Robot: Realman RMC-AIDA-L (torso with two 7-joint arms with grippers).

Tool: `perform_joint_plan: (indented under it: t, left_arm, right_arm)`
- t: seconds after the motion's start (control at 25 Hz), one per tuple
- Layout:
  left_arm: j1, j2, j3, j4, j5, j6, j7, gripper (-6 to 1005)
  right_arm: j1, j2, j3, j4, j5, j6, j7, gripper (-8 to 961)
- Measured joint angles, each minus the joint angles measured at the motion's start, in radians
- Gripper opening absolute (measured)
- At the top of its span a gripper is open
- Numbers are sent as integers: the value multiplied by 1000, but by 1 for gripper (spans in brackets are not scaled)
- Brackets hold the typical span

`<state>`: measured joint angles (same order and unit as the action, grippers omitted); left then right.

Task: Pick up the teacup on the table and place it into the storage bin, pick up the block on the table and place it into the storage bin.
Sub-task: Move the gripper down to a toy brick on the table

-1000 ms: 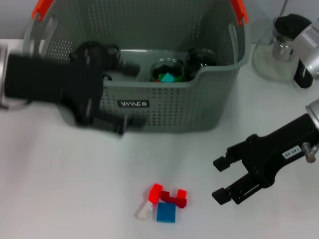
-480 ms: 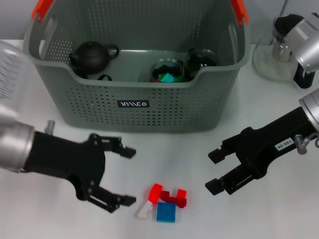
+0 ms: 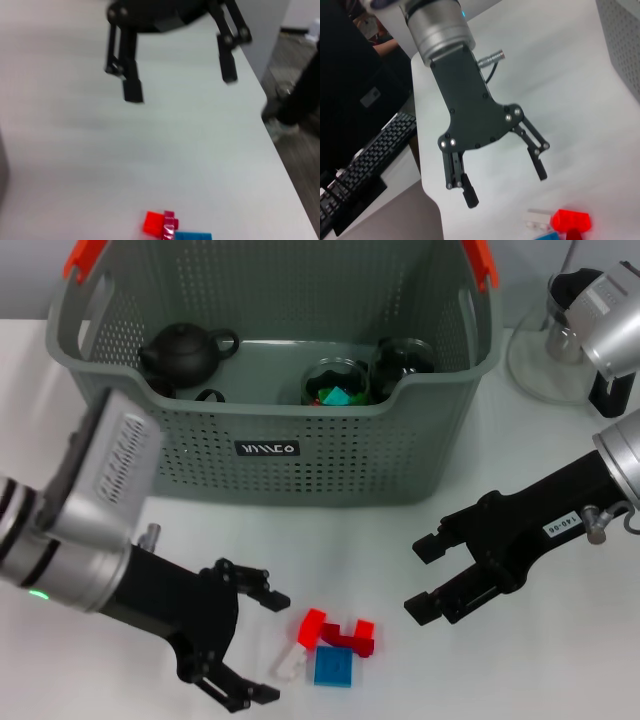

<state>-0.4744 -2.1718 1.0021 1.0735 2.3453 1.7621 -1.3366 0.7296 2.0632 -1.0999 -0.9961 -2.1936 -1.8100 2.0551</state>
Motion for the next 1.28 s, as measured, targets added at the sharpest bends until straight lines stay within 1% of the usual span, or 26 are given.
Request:
perform_joint_plan:
  t: [0.04, 0.28, 0.48, 0.72, 1.28]
  left_arm:
    - [-15, 0, 38, -8, 18, -13, 14, 964]
    - [-51, 4, 81, -48, 76, -45, 23, 964]
    - [-58, 6, 81, -89, 111, -71, 51, 963]
    - [-65, 6, 84, -105, 123, -83, 64, 964]
    - [-126, 6, 85, -191, 123, -100, 63, 963]
  right_arm:
    - [2, 0, 0, 2, 0, 2, 5, 938]
    - [16, 8, 0, 8, 0, 25, 31, 938]
    - [18, 19, 0, 18, 0, 41, 34, 938]
    - [22, 24, 0, 22, 4, 53, 37, 938]
    - [22, 25, 0, 22, 3, 54, 42, 939]
